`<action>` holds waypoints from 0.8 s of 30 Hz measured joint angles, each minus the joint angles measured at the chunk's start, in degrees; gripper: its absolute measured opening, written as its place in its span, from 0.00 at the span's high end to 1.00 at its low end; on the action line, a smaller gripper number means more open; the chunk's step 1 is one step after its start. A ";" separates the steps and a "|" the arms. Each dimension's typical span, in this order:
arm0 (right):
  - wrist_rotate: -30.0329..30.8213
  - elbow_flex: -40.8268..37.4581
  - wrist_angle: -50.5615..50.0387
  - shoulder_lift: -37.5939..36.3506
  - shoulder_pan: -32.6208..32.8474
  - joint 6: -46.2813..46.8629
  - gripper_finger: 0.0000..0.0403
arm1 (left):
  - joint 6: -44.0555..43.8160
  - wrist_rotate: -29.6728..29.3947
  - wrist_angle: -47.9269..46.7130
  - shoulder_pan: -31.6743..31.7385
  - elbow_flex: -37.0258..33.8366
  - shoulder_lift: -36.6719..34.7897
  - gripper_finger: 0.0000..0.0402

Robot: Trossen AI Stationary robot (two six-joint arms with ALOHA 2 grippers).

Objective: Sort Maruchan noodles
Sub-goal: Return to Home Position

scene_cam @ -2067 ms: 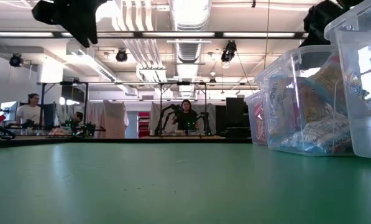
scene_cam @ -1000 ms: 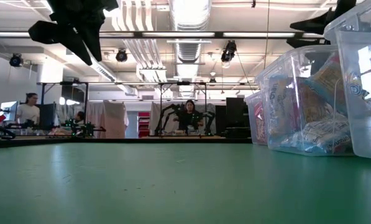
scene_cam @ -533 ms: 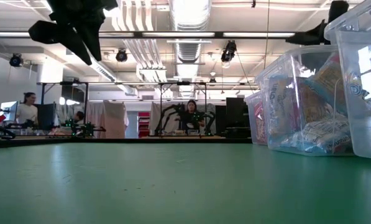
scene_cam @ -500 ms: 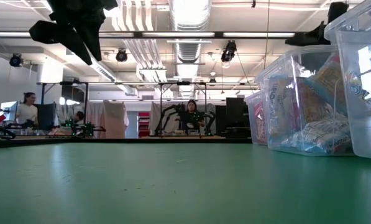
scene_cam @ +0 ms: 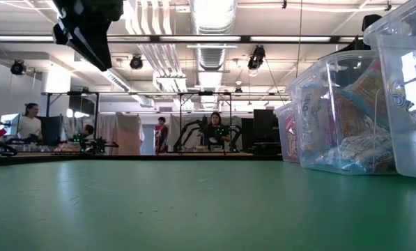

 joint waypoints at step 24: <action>0.00 -0.04 -0.09 0.09 0.00 0.02 0.54 | 21.17 -1.66 34.80 0.55 -40.22 -47.35 0.74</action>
